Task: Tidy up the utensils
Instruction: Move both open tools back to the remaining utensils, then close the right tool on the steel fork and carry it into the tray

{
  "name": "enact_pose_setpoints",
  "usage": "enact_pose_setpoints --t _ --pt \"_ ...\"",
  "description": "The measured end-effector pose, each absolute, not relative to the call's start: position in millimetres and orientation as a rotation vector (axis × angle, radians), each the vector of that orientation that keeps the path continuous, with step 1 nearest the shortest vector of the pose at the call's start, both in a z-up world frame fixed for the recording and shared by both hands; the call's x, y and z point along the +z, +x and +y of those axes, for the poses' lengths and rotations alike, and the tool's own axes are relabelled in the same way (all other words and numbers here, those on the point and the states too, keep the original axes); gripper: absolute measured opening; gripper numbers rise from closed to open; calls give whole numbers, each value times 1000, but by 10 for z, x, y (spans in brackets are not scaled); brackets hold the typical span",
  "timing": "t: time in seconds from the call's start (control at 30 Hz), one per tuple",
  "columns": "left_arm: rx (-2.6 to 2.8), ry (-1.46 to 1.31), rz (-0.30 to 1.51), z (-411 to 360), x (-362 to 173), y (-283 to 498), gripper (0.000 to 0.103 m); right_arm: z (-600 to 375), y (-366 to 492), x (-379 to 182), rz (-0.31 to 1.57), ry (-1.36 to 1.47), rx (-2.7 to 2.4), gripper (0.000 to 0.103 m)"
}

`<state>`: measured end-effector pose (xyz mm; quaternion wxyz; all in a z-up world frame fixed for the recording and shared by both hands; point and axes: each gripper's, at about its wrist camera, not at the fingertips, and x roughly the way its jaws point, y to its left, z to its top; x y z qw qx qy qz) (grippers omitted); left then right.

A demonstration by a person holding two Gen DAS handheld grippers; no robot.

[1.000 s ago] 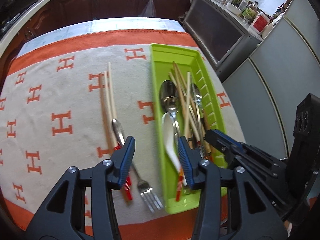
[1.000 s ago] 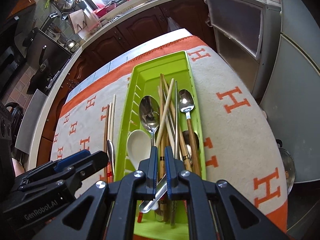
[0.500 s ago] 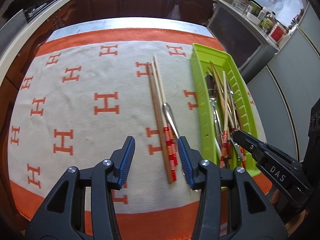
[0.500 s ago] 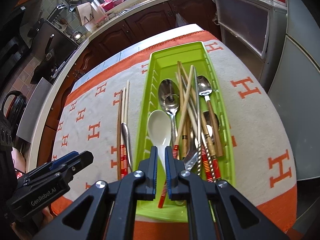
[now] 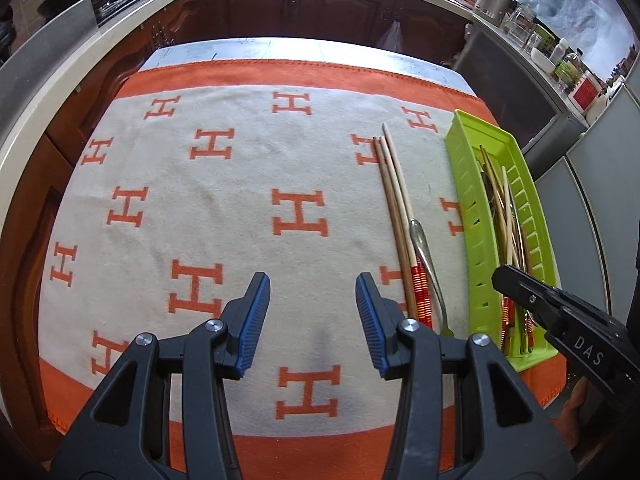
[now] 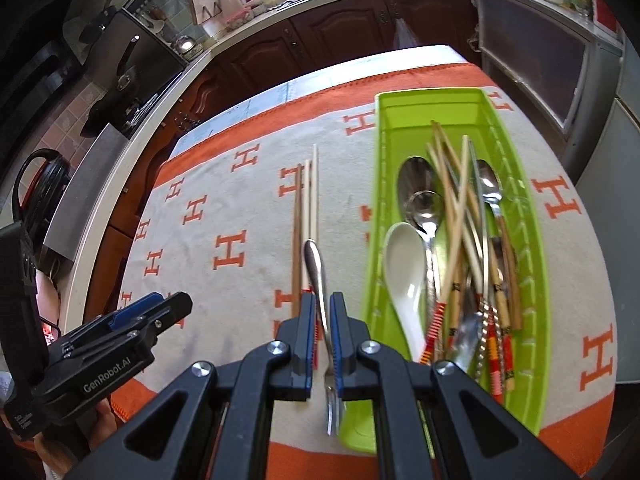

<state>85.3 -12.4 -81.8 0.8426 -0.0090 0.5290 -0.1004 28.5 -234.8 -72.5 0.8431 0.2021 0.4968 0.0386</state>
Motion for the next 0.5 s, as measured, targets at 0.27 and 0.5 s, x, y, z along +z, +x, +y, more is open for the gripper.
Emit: enact_pose_setpoints --t 0.27,0.5 --pt "-206 -34 1119 -48 -857 965 41 -2193 672 -839 1139 378 100 7" --pt "-222 -48 1149 -50 -956 1037 41 -2056 831 -1078 1303 309 89 7"
